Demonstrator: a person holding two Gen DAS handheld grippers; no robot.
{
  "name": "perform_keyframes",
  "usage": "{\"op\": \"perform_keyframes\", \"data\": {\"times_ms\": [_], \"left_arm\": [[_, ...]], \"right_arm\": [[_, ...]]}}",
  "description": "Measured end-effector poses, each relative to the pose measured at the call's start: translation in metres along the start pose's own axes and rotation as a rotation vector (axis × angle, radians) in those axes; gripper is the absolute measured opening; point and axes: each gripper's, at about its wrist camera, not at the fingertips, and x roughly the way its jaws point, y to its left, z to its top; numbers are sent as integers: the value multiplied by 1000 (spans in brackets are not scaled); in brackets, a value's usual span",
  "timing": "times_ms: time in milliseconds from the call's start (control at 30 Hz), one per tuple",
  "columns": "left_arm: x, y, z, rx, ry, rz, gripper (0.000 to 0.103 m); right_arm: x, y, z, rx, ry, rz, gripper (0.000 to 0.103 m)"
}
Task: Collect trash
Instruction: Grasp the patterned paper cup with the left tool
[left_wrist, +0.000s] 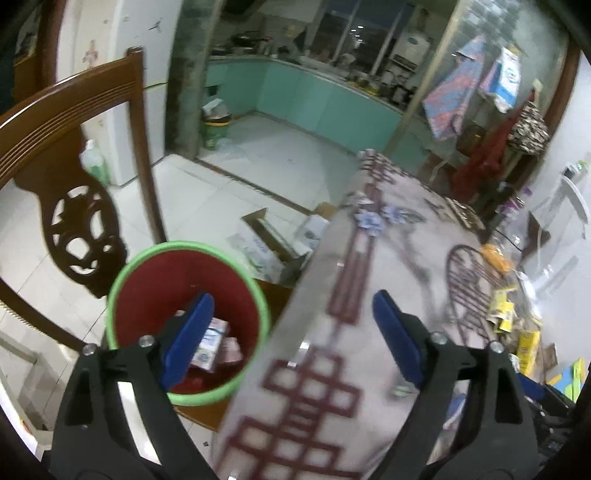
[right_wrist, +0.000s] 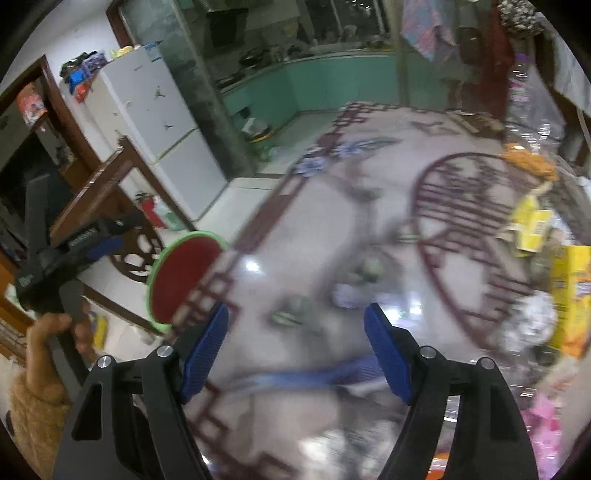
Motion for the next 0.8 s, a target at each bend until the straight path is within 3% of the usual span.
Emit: {"op": "perform_keyframes", "data": {"times_ms": [67,200,367,467,500,600,800], "left_arm": [[3,-18,-4,16,22,-32,89],[6,-65,-19,70,96,-174,89],[7,-128,-50,261,149,-256,90],[11,-165,-84,395,244,-339,90],[12,-180,-102,481,287,-360,90],[16,-202,-140,641,361,-375,90],[37,-215,-190,734,518,-375,90]], "right_arm": [[-10,-14,-2,8,-10,-22,74],[-32,-56,5,31,-55,-101,74],[-54,-115,6,107,-114,-175,74],[-54,-145,-3,184,-120,-190,74],[-54,-152,-5,202,-111,-184,74],[-54,-166,-8,219,-99,-200,74],[-51,-160,-10,215,-45,-115,74]]}}
